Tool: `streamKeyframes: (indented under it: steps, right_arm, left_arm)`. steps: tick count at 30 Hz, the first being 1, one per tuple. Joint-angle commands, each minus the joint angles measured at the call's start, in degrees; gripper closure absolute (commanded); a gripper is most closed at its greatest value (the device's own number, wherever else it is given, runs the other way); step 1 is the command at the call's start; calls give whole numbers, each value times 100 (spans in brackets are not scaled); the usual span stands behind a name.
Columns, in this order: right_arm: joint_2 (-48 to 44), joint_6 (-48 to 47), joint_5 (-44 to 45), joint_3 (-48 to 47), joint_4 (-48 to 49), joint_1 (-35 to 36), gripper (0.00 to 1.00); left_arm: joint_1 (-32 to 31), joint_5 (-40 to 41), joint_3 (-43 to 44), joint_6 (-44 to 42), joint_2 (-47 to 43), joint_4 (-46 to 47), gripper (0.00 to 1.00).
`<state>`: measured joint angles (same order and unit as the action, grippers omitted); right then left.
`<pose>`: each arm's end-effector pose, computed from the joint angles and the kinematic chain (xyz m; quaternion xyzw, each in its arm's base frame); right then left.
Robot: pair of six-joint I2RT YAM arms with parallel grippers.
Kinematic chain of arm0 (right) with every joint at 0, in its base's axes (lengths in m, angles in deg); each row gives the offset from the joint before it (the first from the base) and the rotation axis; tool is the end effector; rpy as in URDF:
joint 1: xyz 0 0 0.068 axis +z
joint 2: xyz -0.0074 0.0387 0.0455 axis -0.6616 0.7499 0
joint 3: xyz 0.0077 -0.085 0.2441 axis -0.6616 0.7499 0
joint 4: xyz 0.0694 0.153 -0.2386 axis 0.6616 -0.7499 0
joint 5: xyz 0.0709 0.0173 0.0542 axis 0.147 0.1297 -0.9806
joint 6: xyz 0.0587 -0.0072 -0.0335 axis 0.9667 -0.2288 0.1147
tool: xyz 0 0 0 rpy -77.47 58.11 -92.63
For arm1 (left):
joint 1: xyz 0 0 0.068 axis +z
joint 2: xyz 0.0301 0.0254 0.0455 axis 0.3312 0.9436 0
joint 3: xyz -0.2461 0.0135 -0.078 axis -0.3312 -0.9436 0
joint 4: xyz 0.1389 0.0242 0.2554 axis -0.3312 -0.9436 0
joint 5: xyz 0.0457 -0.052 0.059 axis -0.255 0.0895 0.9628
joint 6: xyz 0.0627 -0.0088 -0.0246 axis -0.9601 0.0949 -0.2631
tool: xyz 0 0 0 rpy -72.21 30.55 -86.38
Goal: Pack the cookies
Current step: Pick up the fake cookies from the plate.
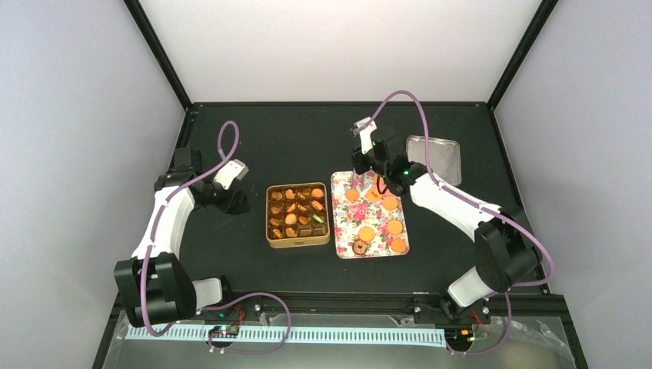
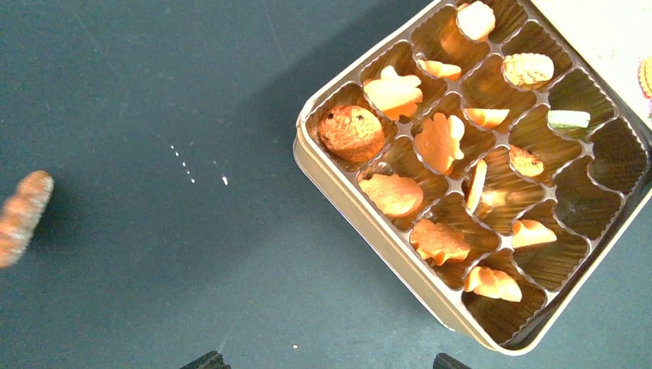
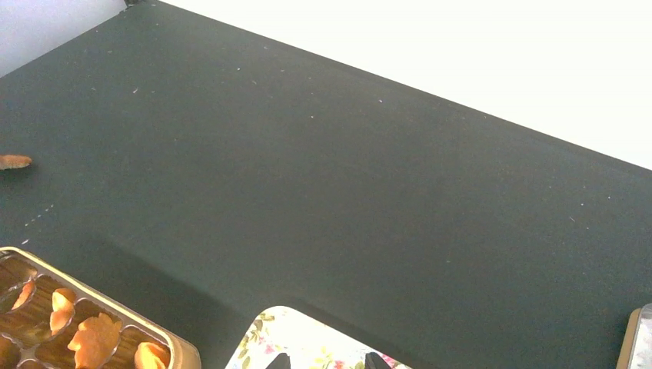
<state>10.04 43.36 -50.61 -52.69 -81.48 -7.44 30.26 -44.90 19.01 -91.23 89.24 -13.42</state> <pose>0.3346 0.2214 0.2316 -0.2135 0.8277 0.1384 0.5002 0.2666 0.0223 0.2081 0.2615 0.9088 -0.1711 0.2764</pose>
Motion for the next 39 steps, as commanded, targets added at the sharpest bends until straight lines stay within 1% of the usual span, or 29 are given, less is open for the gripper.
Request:
streamKeyframes:
  steps: [1,8,17,31,39]
  right_arm:
    - [-272,-68,57,-171,-94,-9,90]
    - [-483,-148,-252,-273,-245,-13,91]
    - [-332,-283,-704,-499,-620,-14,90]
    - [-152,-394,-901,-461,-793,-5,78]
    - [-97,-452,-790,-289,-570,9,71]
  left_arm:
    - [53,-184,212,-117,-142,-177,29]
    - [51,-204,170,-159,-130,-189,30]
    - [54,-269,190,-223,-156,-249,30]
    - [53,-264,191,-242,-150,-259,31]
    - [66,-257,191,-253,-138,-258,30]
